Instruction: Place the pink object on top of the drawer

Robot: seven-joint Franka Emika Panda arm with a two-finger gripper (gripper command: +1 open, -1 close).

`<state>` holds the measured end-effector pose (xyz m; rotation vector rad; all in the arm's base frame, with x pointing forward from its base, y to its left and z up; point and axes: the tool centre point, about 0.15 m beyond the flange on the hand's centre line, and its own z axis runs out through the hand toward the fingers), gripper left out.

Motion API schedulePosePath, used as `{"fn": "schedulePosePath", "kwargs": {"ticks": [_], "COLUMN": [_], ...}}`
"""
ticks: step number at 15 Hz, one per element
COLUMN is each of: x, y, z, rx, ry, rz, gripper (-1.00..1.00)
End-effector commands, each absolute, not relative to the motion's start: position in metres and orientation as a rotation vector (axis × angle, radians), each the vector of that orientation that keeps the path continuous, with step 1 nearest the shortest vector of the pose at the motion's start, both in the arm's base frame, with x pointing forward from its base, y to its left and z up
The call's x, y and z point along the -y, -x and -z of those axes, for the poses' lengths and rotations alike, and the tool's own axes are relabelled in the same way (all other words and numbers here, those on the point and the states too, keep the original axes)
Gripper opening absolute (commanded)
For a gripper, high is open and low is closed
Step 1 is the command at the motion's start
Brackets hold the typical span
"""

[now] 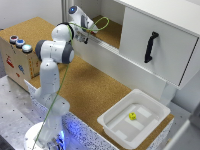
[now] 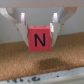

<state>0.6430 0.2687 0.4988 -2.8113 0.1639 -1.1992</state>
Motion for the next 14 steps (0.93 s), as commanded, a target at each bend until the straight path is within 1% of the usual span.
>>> {"fn": "schedulePosePath", "kwargs": {"ticks": [1, 5, 8, 12, 14], "x": [-0.245, -0.238, -0.255, -0.294, -0.313], "y": [-0.561, -0.508, -0.476, -0.443, -0.428], "z": [-0.502, -0.483, -0.483, -0.485, -0.487], "rx": [-0.157, -0.141, -0.036, 0.256, 0.403], "ry": [2.686, 2.702, 2.69, 2.692, 2.684], "rz": [1.342, 1.241, 1.181, 1.009, 0.892], "gripper": [-1.0, -1.0, -1.0, -1.0, -1.0]}}
